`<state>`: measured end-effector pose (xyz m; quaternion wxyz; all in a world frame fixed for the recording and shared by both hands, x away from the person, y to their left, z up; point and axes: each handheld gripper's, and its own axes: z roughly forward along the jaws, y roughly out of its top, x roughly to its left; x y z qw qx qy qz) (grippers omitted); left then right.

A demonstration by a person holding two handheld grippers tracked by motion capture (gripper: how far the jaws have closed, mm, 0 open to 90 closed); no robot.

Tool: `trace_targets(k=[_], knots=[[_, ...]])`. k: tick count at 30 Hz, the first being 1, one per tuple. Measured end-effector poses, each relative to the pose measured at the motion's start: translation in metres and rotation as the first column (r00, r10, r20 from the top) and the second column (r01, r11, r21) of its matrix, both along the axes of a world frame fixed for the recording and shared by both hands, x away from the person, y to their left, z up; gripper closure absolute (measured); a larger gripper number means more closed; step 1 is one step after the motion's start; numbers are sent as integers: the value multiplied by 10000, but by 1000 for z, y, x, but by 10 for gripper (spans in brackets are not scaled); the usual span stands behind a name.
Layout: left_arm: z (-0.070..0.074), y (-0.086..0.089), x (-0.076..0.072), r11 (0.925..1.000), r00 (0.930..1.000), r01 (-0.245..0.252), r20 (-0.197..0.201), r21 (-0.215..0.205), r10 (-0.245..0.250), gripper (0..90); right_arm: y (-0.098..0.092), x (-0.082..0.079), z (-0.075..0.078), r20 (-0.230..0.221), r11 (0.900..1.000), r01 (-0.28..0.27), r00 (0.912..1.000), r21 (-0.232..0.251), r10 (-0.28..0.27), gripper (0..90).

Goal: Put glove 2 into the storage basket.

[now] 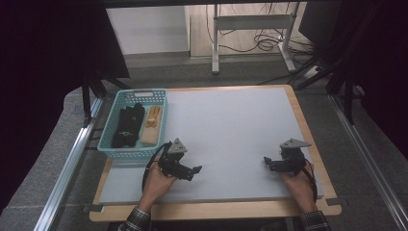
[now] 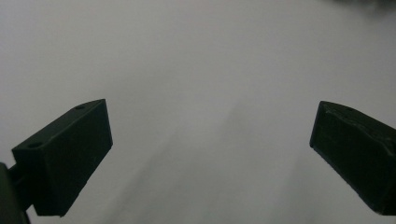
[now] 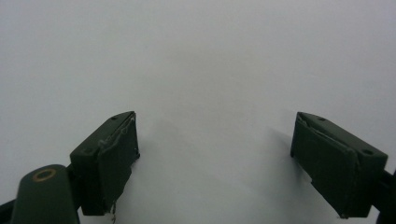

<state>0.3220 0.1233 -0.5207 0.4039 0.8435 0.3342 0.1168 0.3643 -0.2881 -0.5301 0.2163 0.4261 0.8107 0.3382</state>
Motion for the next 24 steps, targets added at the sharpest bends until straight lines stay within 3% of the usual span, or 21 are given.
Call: trace_targets(k=[7, 9, 10, 14, 24], knots=[[-20, -1, -4, 9999, 9996, -52, -290, 161, 56, 0, 0, 0, 0, 14, 10000, -2, 10000, -13, 2, 147], [-25, -3, -4, 9990, 9993, -55, -373, 445, 72, 0, 0, 0, 0, 27, 10000, 1, 10000, -21, -1, 147], [-26, -5, -4, 9975, 9990, -103, -428, 705, 133, 0, 0, 0, 0, 31, 10000, 4, 10000, -26, -4, 147], [-27, -8, -4, 9949, 9990, -161, -410, 997, 203, 0, 0, 0, 0, 30, 10000, 5, 10000, -25, -5, 147], [-27, -9, -5, 9942, 9990, -155, -397, 1069, 198, 0, 0, 0, 0, 5, 10000, 1, 10000, -5, -1, 147]])
